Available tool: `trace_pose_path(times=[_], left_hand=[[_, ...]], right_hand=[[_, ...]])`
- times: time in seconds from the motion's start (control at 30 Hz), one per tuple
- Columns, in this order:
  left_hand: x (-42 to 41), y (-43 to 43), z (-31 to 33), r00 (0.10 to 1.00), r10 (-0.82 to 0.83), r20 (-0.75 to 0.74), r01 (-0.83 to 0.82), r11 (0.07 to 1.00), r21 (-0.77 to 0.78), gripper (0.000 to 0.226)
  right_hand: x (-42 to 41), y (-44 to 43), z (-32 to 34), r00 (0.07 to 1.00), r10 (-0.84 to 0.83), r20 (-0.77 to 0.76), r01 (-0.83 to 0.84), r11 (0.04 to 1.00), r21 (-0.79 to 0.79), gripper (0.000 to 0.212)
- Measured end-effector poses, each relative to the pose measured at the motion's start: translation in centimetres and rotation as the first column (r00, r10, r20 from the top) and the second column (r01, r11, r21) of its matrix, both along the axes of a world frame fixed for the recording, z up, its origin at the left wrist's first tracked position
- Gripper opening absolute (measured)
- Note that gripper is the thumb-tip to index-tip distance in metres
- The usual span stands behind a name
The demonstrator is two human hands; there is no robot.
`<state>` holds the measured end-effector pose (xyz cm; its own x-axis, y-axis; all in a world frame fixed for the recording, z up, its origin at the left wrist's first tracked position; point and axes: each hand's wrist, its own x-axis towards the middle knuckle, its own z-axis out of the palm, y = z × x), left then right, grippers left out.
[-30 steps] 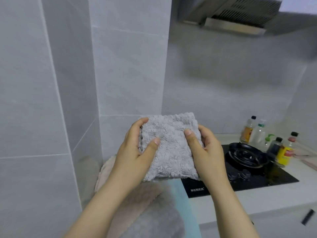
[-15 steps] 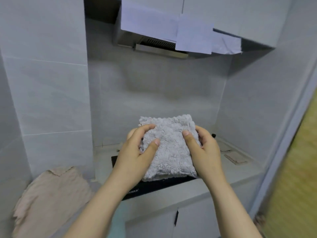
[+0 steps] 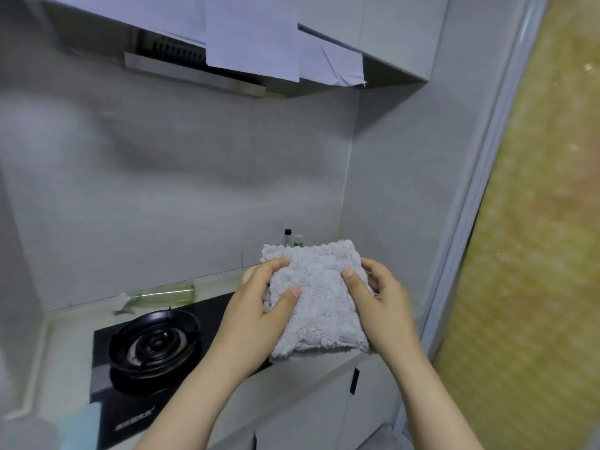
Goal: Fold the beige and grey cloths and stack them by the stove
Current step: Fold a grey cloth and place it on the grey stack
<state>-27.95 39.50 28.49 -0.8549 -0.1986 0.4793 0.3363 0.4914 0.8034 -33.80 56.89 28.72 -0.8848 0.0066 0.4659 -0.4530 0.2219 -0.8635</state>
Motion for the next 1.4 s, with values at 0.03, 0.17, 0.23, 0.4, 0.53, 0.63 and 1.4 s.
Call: trace_pose_path(times=[0.03, 0.17, 0.23, 0.4, 0.53, 0.63, 1.4], left_hand=[[-1.6, 0.4, -0.2, 1.000, -0.016, 0.016, 0.016, 1.000, 0.013, 0.037], [-7.9, 2.1, -1.0, 0.997, -0.067, 0.044, 0.066, 0.998, 0.014, 0.037], [-10.9, 3.3, -1.6, 0.994, -0.089, 0.057, 0.088, 0.996, 0.014, 0.037], [-17.7, 7.1, -3.3, 0.987, -0.114, 0.113, 0.114, 0.993, 0.007, 0.039], [-23.4, 11.5, -4.6, 0.989, -0.099, 0.111, 0.101, 0.995, -0.011, 0.040], [-27.2, 15.2, -5.2, 0.989, -0.090, 0.119, 0.092, 0.996, -0.010, 0.042], [-57.5, 24.7, -13.0, 0.950, 0.048, 0.310, -0.051, 0.999, 0.004, 0.045]], right_hand=[[-1.3, 0.5, -0.2, 1.000, -0.014, 0.018, 0.014, 1.000, 0.001, 0.022], [-6.2, 2.4, -0.9, 0.995, -0.054, 0.089, 0.057, 0.998, -0.025, 0.022], [-8.6, 3.6, -1.5, 0.991, -0.069, 0.115, 0.073, 0.997, -0.024, 0.027], [-14.5, 7.5, -3.1, 0.983, -0.093, 0.159, 0.098, 0.995, -0.027, 0.025], [-20.0, 12.0, -4.5, 0.978, -0.104, 0.180, 0.104, 0.995, 0.007, 0.032], [-24.1, 15.8, -4.6, 0.980, -0.106, 0.168, 0.100, 0.994, 0.047, 0.031], [-56.9, 25.5, -10.7, 0.918, 0.046, 0.393, -0.173, 0.940, 0.294, 0.038]])
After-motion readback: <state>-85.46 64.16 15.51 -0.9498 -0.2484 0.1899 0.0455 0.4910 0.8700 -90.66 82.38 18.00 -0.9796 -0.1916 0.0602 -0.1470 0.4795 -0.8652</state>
